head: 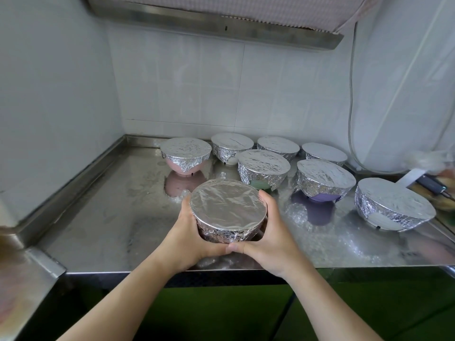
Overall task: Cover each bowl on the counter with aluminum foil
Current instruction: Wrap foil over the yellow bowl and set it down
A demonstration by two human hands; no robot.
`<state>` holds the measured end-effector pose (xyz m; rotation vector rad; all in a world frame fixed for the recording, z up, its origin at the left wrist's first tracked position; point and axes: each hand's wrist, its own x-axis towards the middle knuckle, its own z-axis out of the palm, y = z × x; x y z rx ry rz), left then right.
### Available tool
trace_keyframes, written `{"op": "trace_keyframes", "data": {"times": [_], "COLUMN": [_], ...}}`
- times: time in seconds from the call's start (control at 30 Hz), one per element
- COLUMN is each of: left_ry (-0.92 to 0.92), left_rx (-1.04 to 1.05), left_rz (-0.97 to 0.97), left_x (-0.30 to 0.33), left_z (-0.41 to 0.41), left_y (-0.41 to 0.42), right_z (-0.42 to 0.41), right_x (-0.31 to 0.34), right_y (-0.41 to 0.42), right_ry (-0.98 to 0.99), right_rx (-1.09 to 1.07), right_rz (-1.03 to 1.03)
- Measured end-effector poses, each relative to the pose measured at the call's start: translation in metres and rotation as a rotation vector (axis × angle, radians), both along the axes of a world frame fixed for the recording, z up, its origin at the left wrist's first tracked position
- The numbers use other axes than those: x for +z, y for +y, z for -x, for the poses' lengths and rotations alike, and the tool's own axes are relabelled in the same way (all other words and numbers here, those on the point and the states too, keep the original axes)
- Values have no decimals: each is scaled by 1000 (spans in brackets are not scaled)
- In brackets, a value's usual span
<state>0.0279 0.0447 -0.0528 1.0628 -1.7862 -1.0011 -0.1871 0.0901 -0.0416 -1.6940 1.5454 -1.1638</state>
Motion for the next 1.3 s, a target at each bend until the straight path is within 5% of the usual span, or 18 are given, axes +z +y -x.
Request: {"op": "trace_keyframes", "data": {"times": [0.67,1.3], "left_ry": [46,99], "left_rx": [-85,-36], "left_rz": [-89,125], "left_x": [17,16], "left_z": [-20,-6], "left_y": [-5,-4], "right_z": [10,9], "right_x": [10,12], "right_y": [-2,-10], "right_ry": [14,-25], "right_rx": [134,100], "right_rz": [-84,-10]}}
